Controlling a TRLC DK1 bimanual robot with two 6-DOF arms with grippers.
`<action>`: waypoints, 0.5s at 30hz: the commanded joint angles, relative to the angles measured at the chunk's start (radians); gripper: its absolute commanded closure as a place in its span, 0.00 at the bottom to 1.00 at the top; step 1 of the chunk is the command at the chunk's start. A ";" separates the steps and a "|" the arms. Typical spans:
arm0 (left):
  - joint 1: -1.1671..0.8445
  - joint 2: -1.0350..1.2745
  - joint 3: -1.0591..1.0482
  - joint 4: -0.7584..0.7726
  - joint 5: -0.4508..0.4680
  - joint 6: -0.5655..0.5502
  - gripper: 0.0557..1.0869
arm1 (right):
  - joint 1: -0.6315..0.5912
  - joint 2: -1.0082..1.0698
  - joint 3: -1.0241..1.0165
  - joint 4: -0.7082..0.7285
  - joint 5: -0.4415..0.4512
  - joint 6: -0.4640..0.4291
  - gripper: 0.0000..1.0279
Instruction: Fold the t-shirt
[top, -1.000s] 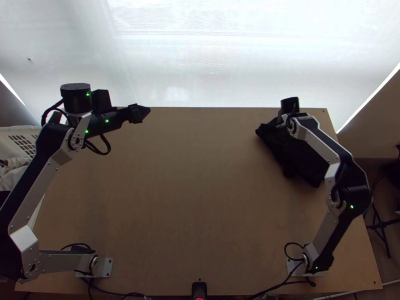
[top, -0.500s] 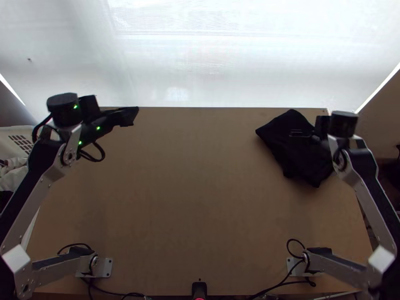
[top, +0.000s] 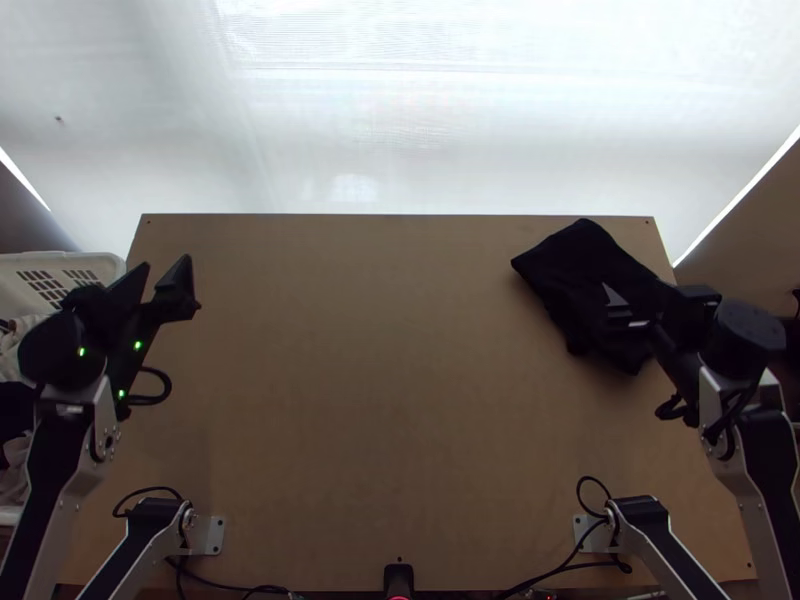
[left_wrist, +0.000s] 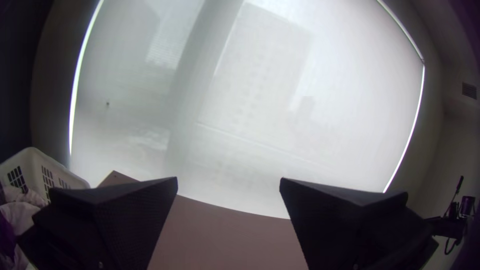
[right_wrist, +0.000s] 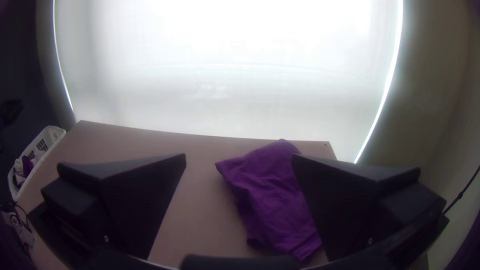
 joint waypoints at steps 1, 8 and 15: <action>0.062 -0.263 -0.223 0.058 -0.110 0.039 0.04 | 0.000 -0.162 -0.177 0.076 0.000 0.006 0.04; 0.133 -0.404 -0.340 0.055 -0.118 0.076 0.04 | 0.022 -0.298 -0.371 0.170 -0.001 0.003 0.04; 0.144 -0.490 -0.449 0.059 -0.143 0.095 0.04 | 0.033 -0.344 -0.552 0.268 -0.001 -0.007 0.04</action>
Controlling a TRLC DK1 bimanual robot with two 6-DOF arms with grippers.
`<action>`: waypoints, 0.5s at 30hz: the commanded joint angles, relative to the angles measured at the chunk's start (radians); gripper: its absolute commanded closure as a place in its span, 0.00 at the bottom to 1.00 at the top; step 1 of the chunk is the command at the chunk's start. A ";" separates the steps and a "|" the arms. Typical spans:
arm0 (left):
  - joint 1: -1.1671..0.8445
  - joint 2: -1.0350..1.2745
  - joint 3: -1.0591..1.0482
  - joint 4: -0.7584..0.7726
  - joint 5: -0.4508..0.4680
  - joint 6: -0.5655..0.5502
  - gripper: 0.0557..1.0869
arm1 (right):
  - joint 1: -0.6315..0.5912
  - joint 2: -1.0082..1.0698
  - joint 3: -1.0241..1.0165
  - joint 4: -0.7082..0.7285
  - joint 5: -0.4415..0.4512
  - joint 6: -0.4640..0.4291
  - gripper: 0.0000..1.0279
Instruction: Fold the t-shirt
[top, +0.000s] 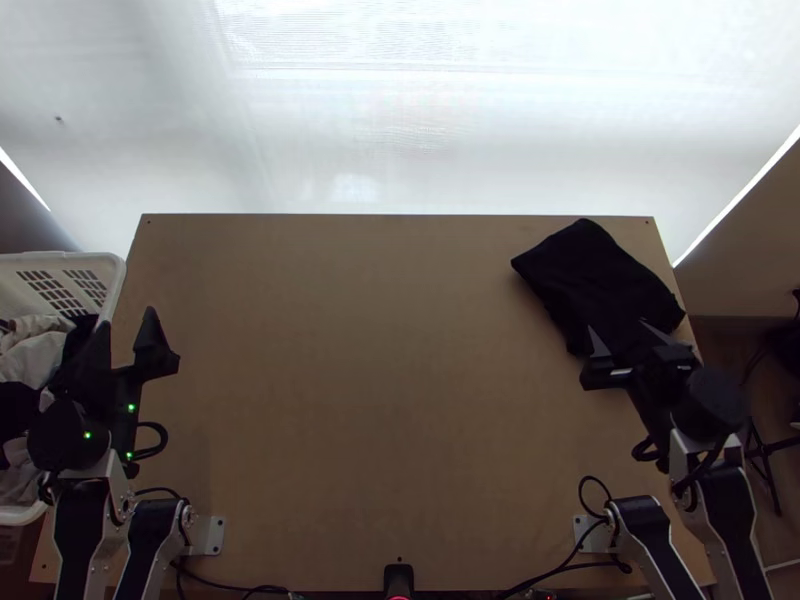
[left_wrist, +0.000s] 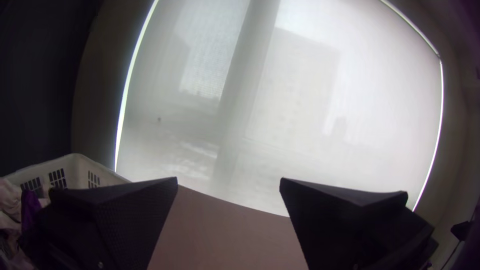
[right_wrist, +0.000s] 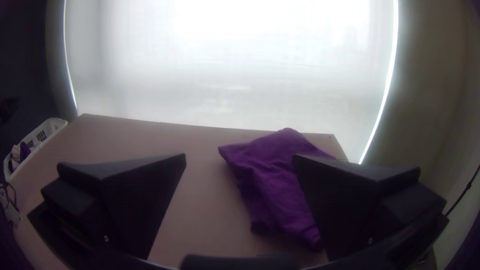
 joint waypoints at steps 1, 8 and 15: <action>0.021 -0.108 -0.119 0.002 -0.018 0.015 0.04 | 0.010 -0.065 -0.186 0.089 -0.001 0.000 0.04; 0.032 -0.191 -0.208 -0.020 -0.019 0.013 0.04 | 0.013 -0.124 -0.325 0.128 -0.001 0.003 0.04; 0.020 -0.374 -0.296 -0.060 -0.013 0.036 0.04 | 0.055 -0.506 -0.446 0.068 -0.001 0.031 0.05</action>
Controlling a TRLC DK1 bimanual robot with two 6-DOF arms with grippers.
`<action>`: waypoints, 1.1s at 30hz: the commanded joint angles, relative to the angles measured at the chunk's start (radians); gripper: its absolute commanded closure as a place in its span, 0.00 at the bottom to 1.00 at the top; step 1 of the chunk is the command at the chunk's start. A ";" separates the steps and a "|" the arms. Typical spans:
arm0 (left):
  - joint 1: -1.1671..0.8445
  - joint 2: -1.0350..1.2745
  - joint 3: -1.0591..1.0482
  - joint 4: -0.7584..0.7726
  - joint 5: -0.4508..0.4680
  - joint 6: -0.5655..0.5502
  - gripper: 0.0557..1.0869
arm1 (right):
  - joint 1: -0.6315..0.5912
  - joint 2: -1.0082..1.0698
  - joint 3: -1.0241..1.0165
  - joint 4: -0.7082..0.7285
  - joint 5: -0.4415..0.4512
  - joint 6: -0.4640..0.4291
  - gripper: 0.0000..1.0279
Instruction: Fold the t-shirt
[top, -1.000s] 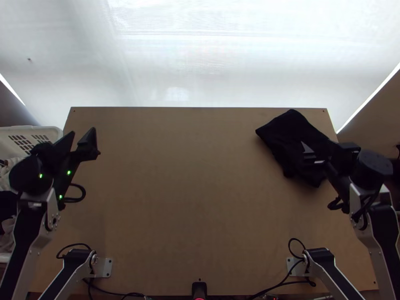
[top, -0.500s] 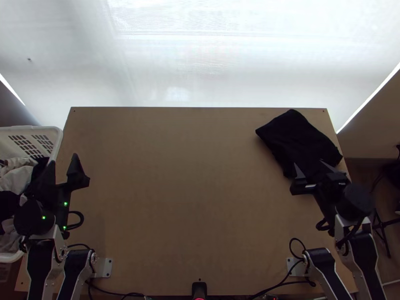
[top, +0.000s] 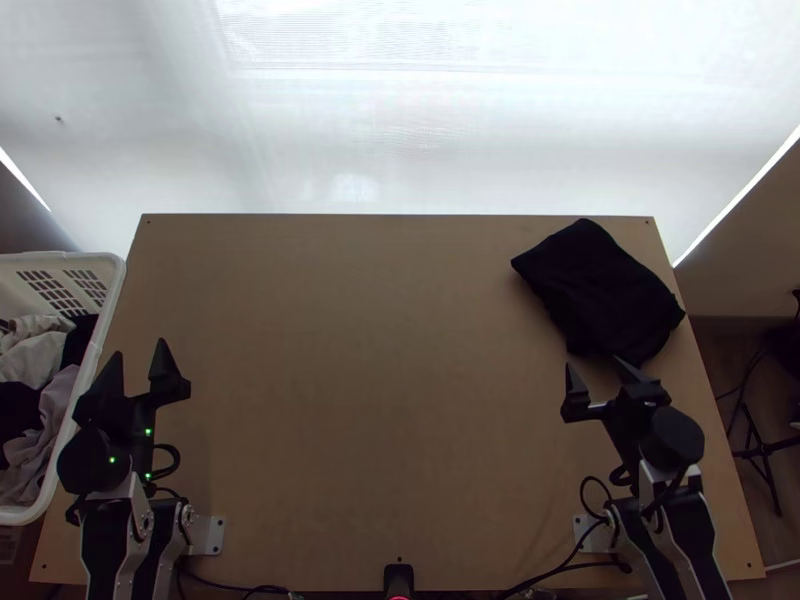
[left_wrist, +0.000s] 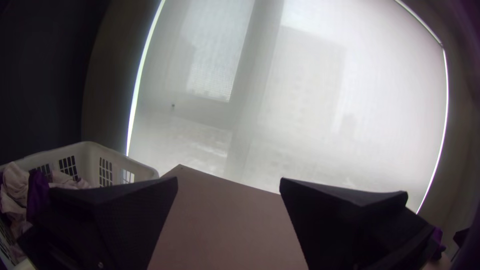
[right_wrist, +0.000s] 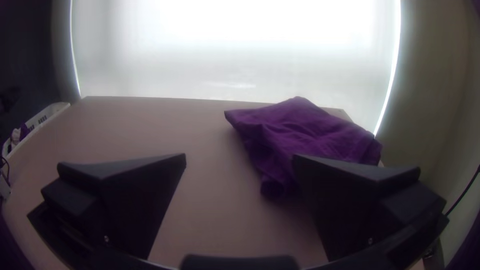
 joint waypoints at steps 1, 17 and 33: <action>-0.004 -0.179 -0.096 -0.055 0.015 0.015 0.04 | 0.028 -0.304 -0.107 -0.039 0.004 0.026 0.05; 0.002 -0.178 -0.158 -0.198 0.016 0.010 0.04 | 0.017 -0.303 -0.110 -0.085 0.004 0.020 0.04; 0.005 -0.178 -0.163 -0.202 0.016 0.010 0.04 | 0.017 -0.303 -0.110 -0.085 0.004 0.020 0.04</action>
